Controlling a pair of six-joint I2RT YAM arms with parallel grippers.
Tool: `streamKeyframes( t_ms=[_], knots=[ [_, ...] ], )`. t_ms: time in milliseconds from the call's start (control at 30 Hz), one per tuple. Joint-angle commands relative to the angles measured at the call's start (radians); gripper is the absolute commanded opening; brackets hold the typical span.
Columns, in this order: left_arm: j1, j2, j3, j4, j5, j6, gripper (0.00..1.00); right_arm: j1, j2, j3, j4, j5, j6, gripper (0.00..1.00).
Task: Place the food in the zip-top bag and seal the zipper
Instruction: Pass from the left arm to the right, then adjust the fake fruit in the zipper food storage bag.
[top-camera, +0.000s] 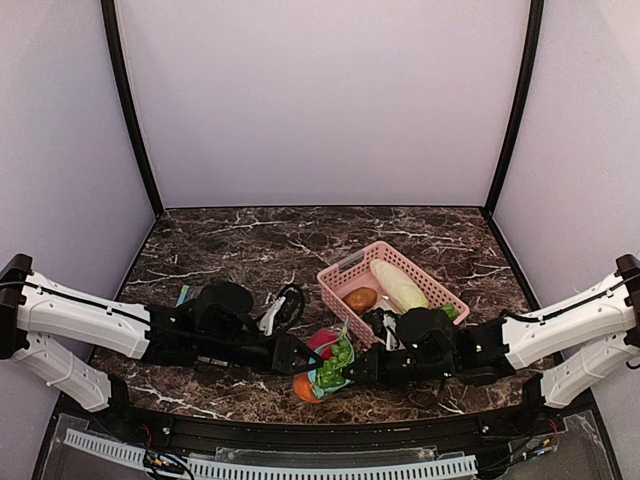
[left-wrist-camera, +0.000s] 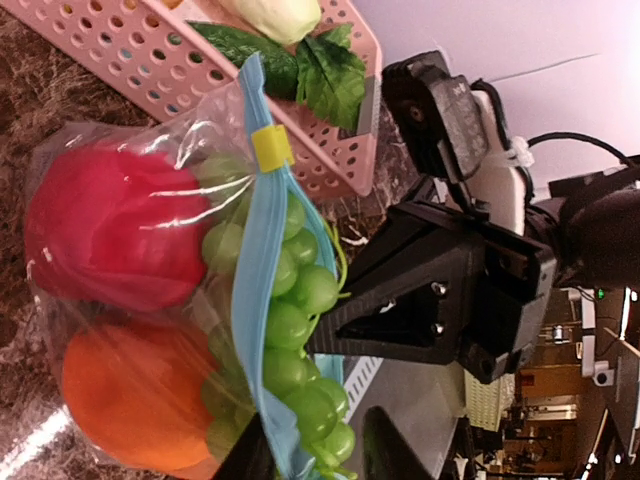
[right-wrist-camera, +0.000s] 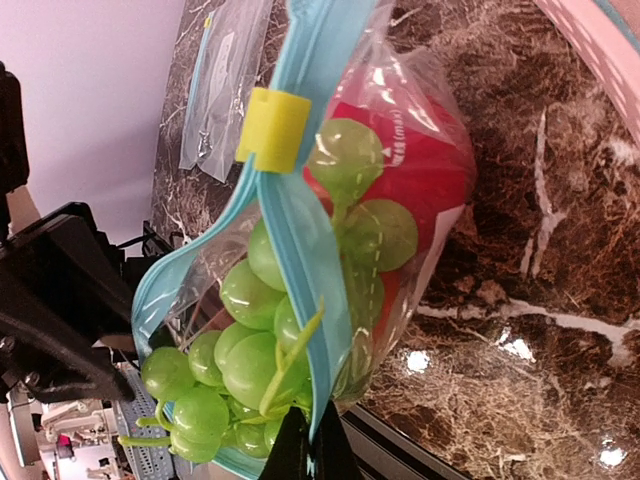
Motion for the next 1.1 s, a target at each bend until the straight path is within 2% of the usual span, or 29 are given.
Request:
streamKeyframes(
  t_ms=[0, 67, 133, 200, 367, 533, 600, 767, 1067],
  knots=[
    [0.002, -0.039, 0.098, -0.255, -0.052, 0.134, 0.50, 0.001, -0.027, 0.113, -0.143, 0.049, -0.079, 0.00],
    [0.002, -0.030, 0.128, -0.262, -0.053, 0.147, 0.68, 0.001, -0.023, 0.129, -0.163, 0.044, -0.094, 0.00],
    [0.002, -0.010, 0.162, -0.286, -0.050, 0.163, 0.82, 0.004, -0.016, 0.148, -0.177, 0.041, -0.104, 0.00],
    [0.002, 0.014, 0.197, -0.323, -0.048, 0.182, 0.88, 0.009, -0.007, 0.170, -0.195, 0.045, -0.117, 0.00],
    [0.002, 0.055, 0.261, -0.477, -0.099, 0.231, 0.92, 0.019, 0.007, 0.190, -0.195, 0.046, -0.129, 0.00],
    [0.002, 0.060, 0.235, -0.494, -0.102, 0.227, 0.93, 0.024, 0.014, 0.189, -0.180, 0.039, -0.130, 0.00],
    [0.002, 0.069, 0.217, -0.472, -0.084, 0.216, 0.91, 0.025, 0.020, 0.191, -0.173, 0.032, -0.135, 0.00],
    [0.002, 0.104, 0.193, -0.404, -0.043, 0.185, 0.68, 0.026, 0.032, 0.194, -0.156, 0.018, -0.141, 0.00],
    [0.000, 0.145, 0.189, -0.423, -0.054, 0.188, 0.40, 0.035, 0.031, 0.190, -0.126, 0.012, -0.152, 0.00]
  ],
)
